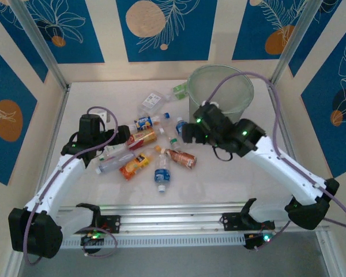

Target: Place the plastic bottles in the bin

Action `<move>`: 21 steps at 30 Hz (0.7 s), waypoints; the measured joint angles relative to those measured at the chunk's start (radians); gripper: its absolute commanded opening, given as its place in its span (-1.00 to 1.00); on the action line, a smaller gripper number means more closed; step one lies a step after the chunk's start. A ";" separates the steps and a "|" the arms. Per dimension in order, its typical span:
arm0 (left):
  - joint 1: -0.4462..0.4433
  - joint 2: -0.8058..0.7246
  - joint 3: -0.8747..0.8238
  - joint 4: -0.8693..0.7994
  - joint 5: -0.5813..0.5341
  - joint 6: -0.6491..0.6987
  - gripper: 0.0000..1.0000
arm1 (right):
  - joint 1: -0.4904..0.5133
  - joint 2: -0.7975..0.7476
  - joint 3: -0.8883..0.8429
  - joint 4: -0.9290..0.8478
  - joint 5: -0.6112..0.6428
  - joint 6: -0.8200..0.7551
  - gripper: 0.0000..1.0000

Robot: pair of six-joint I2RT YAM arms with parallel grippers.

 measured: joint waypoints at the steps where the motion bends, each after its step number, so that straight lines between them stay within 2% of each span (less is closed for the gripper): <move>1: 0.000 0.000 -0.002 0.006 -0.004 -0.007 0.99 | 0.034 0.013 -0.027 0.002 -0.004 0.042 0.99; 8: -0.003 -0.001 -0.034 0.044 -0.034 -0.042 0.99 | 0.160 0.167 -0.096 0.063 -0.082 0.230 0.99; 21: -0.005 -0.006 -0.047 0.049 -0.069 -0.060 0.99 | 0.189 0.407 -0.114 0.172 -0.197 0.293 0.89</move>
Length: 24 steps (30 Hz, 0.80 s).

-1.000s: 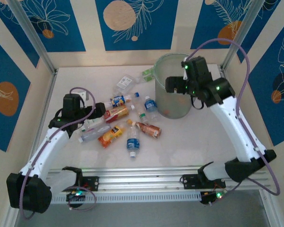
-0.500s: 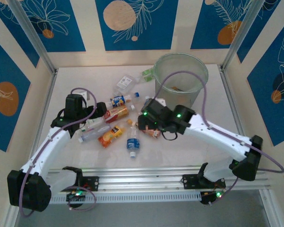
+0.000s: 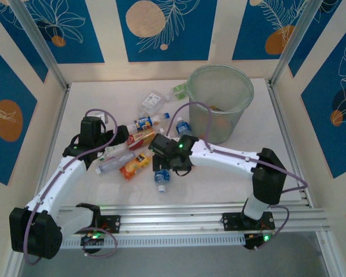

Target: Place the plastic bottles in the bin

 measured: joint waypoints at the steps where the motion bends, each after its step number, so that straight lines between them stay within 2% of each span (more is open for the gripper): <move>1: 0.000 0.000 0.000 0.000 -0.002 0.000 0.99 | 0.000 0.016 -0.001 0.010 -0.010 -0.003 0.88; 12: 0.000 0.000 0.000 0.004 -0.003 0.000 0.99 | -0.033 0.164 -0.015 0.117 -0.124 -0.057 0.74; 24: 0.000 0.000 0.000 0.004 -0.003 0.001 0.99 | -0.061 0.261 0.006 0.114 -0.145 -0.071 0.64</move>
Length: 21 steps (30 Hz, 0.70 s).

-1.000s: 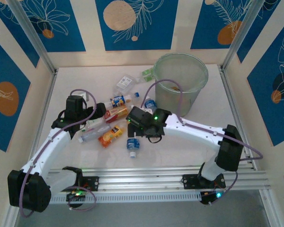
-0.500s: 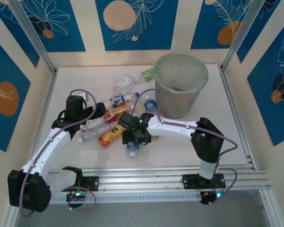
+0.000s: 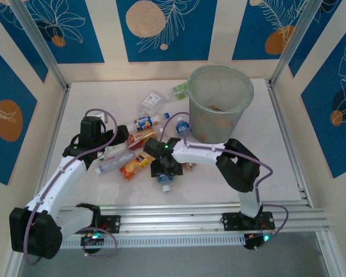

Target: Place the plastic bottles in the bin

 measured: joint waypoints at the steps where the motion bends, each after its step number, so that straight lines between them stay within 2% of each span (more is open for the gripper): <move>1: 0.000 0.000 0.000 0.000 0.000 0.000 0.99 | -0.001 0.000 0.002 0.000 0.000 0.000 0.63; 11: 0.000 0.000 0.000 0.000 0.000 0.000 0.99 | -0.004 0.016 0.023 -0.006 0.001 -0.019 0.25; 21: 0.000 0.000 0.000 0.003 -0.004 0.000 0.99 | 0.041 0.011 0.066 -0.075 0.056 -0.027 0.01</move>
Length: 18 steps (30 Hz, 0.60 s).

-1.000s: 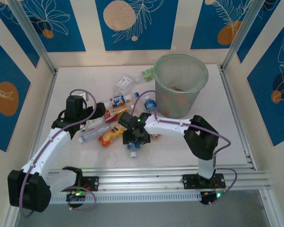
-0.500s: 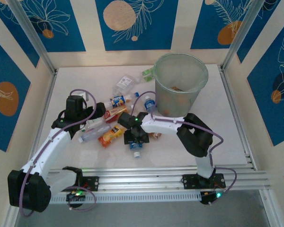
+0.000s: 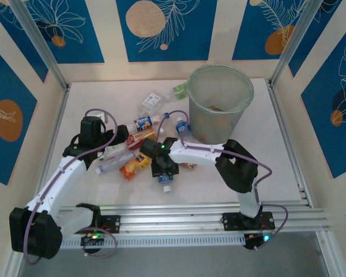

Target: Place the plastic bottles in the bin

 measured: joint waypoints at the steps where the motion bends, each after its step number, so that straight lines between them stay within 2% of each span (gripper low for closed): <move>1: 0.000 0.000 0.000 0.000 -0.002 0.000 0.99 | 0.006 -0.005 0.000 -0.012 0.007 0.000 -0.01; 5: 0.000 0.000 0.000 0.000 -0.004 0.000 0.99 | 0.024 -0.072 0.002 -0.070 0.042 -0.005 -0.04; 11: 0.000 0.000 0.000 0.006 -0.006 0.000 0.99 | 0.034 -0.259 0.083 -0.145 0.130 -0.060 -0.06; 18: 0.000 -0.003 0.000 0.013 -0.011 0.000 0.99 | -0.021 -0.406 0.198 -0.164 0.235 -0.209 -0.06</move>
